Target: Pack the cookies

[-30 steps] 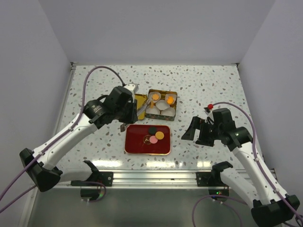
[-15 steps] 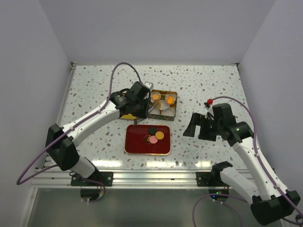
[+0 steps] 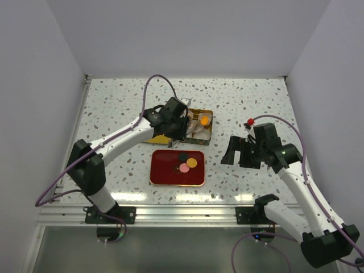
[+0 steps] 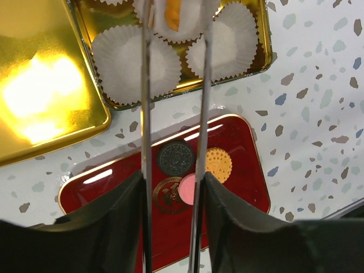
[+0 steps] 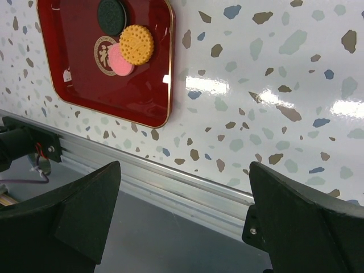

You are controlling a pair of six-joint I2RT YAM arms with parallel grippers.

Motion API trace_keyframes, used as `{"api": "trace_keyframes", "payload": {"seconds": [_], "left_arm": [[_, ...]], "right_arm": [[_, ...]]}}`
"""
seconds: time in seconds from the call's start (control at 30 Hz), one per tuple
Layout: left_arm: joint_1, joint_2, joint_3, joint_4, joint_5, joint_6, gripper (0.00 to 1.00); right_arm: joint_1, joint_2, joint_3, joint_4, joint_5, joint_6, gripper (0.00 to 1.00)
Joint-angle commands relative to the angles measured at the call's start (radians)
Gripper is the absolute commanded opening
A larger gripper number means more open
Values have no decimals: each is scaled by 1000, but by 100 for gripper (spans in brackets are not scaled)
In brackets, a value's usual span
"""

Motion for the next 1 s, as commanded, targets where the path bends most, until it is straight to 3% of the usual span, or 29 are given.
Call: {"api": "trace_keyframes", "payload": {"seconds": [0.0, 0.43, 0.63, 0.97], "left_arm": [[3, 0, 53, 53, -2, 0, 51], [3, -141, 92, -118, -108, 51, 53], [-6, -290, -23, -187, -99, 53, 49], [-36, -532, -338, -201, 1, -27, 50]], "right_arm": [[1, -5, 35, -12, 6, -16, 99], [1, -41, -2, -1, -30, 26, 99], [1, -61, -48, 32, -63, 67, 99], [1, -93, -145, 92, -113, 127, 99]]}}
